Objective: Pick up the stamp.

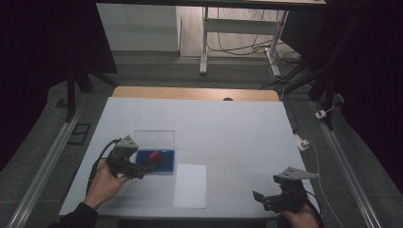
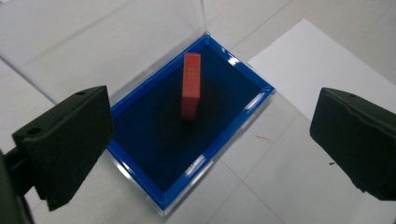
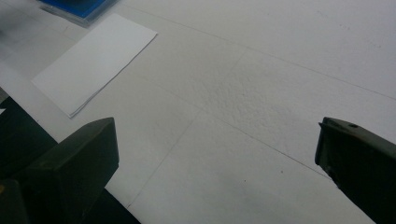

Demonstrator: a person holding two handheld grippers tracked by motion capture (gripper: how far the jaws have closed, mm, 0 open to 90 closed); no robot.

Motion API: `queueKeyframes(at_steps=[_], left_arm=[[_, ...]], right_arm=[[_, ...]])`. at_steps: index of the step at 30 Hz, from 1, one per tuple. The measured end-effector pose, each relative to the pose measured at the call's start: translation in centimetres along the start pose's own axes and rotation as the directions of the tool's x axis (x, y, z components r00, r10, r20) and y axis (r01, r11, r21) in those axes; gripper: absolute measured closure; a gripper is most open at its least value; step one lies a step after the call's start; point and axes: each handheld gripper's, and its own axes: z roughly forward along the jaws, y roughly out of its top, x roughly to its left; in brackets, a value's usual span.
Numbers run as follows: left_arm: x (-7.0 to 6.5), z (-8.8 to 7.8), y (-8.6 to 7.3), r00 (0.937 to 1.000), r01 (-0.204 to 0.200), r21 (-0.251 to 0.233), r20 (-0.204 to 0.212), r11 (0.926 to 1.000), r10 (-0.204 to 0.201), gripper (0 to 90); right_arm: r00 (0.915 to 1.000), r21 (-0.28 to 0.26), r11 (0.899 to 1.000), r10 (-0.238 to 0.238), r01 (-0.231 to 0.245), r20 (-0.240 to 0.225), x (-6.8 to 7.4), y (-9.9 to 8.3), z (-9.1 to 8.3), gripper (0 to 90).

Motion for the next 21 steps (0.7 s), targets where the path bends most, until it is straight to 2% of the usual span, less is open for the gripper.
queueKeyframes(at_steps=[13,15,16,19,21], left_arm=[[0.3,2.8,1.3,0.9983,-0.058,0.054,0.006,0.9969,0.058,0.3],[0.2,3.2,1.4,0.9977,-0.066,0.067,-0.010,0.9956,0.067,0.9],[0.2,3.3,1.5,0.9971,-0.069,0.072,-0.028,0.9950,0.071,1.8],[0.3,3.4,1.6,0.9960,-0.079,0.075,-0.036,0.9941,0.082,7.2],[0.4,3.3,1.6,0.9950,-0.092,0.076,-0.031,0.9929,0.094,17.0]], right_arm=[[1.0000,0.009,1.000,-0.004,0.004,-0.001,0.0,0.0,0.1,0.0],[1.0000,0.010,1.000,-0.005,0.005,-0.001,0.0,0.0,0.1,0.0],[1.0000,0.010,1.000,-0.005,0.005,-0.001,0.0,0.0,0.1,0.0],[1.0000,0.010,1.000,-0.006,0.006,-0.002,0.0,0.0,0.1,0.0],[1.0000,0.011,1.000,-0.007,0.007,-0.002,0.0,0.0,0.1,0.0]])
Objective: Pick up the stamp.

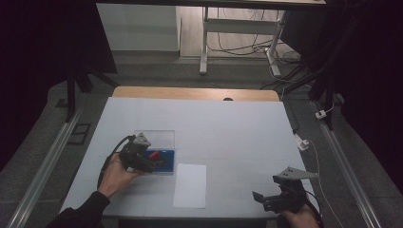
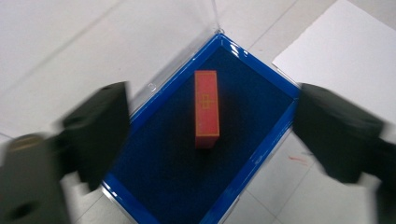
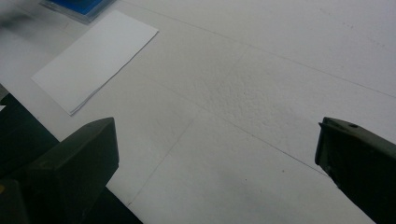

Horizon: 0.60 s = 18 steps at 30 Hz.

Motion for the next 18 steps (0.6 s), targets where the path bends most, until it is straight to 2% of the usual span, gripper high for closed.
queueKeyframes(at_steps=[4,10,18], left_arm=[[0.04,0.10,0.02,0.9999,-0.012,0.011,0.001,0.9999,0.012,34.3],[0.12,0.04,0.21,0.9999,-0.013,0.016,0.000,0.9998,0.013,51.5],[0.23,0.23,0.29,1.0000,-0.004,0.034,-0.001,0.9994,0.005,63.9]], right_arm=[[1.0000,0.001,1.000,-0.004,0.004,0.001,0.01,0.00,0.03,0.0],[1.0000,0.004,1.000,-0.007,0.007,-0.001,0.03,0.01,0.07,0.0],[1.0000,0.007,1.000,-0.008,0.008,-0.001,0.08,0.02,0.09,0.0]])
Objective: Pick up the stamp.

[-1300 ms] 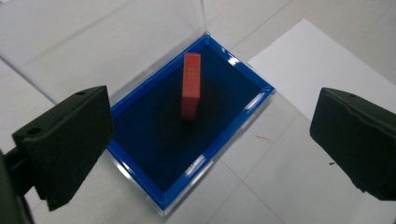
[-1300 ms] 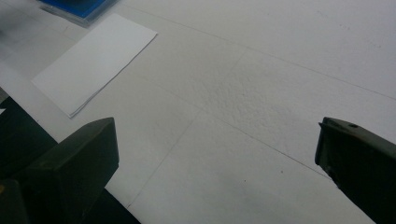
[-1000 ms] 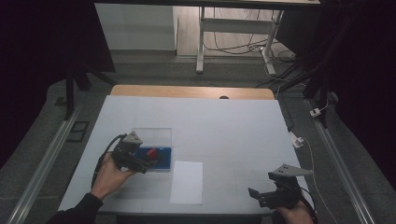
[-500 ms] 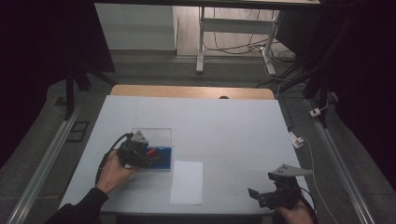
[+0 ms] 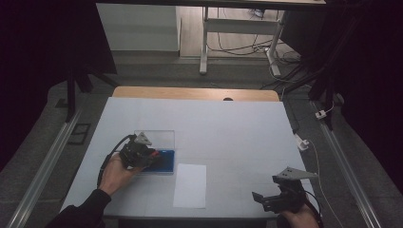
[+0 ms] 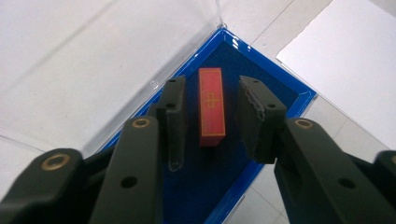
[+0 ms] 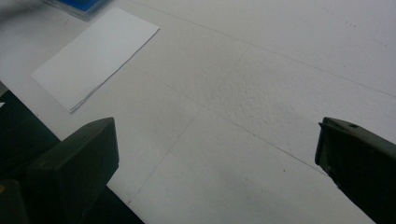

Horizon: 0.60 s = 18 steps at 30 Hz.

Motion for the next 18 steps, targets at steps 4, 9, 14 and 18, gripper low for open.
queueKeyframes(at_steps=[4,9,14,18], left_arm=[[0.0,0.1,0.0,1.0000,-0.001,0.008,0.002,1.0000,0.001,70.4],[0.1,0.1,0.1,1.0000,0.004,0.012,0.000,0.9999,-0.004,79.7],[0.2,-0.3,0.2,0.9998,0.018,0.001,-0.006,0.9998,-0.018,80.2],[0.4,-1.1,0.4,0.9989,0.043,-0.038,0.019,0.9983,-0.043,80.3]], right_arm=[[1.0000,0.001,1.000,-0.002,0.002,0.000,0.0,0.0,0.0,0.0],[1.0000,0.000,1.000,-0.002,0.002,0.000,0.0,0.0,0.0,0.0],[1.0000,0.001,1.000,-0.004,0.004,0.000,0.0,0.0,0.0,0.0],[1.0000,-0.001,1.000,-0.004,0.004,0.000,0.0,0.0,0.0,0.0]])
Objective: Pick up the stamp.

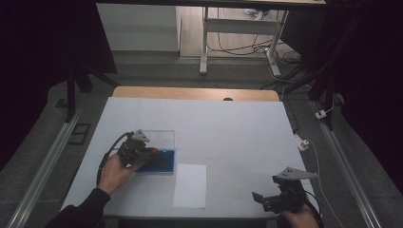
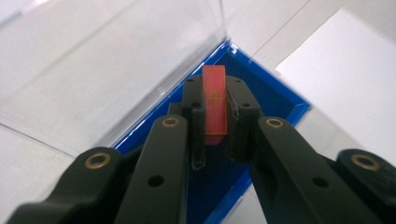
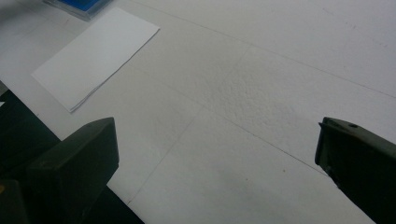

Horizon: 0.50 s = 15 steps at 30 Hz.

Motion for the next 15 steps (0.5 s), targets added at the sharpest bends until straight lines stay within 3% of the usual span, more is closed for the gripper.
queueKeyframes(at_steps=[4,12,15], left_arm=[[-0.3,-0.9,0.2,0.9998,-0.013,-0.021,0.012,0.9997,0.013,80.3],[-1.0,-2.3,0.3,1.0000,0.002,-0.062,0.009,0.9981,-0.002,80.3],[-1.1,-2.7,0.3,0.9992,0.035,-0.071,0.022,0.9968,-0.034,80.3]], right_arm=[[1.0000,0.000,1.000,0.000,0.000,0.000,0.0,0.0,0.0,0.0],[1.0000,-0.001,1.000,-0.001,0.001,0.000,0.0,0.0,0.0,0.0],[1.0000,-0.001,1.000,-0.002,0.002,-0.002,0.0,0.0,0.0,0.0]])
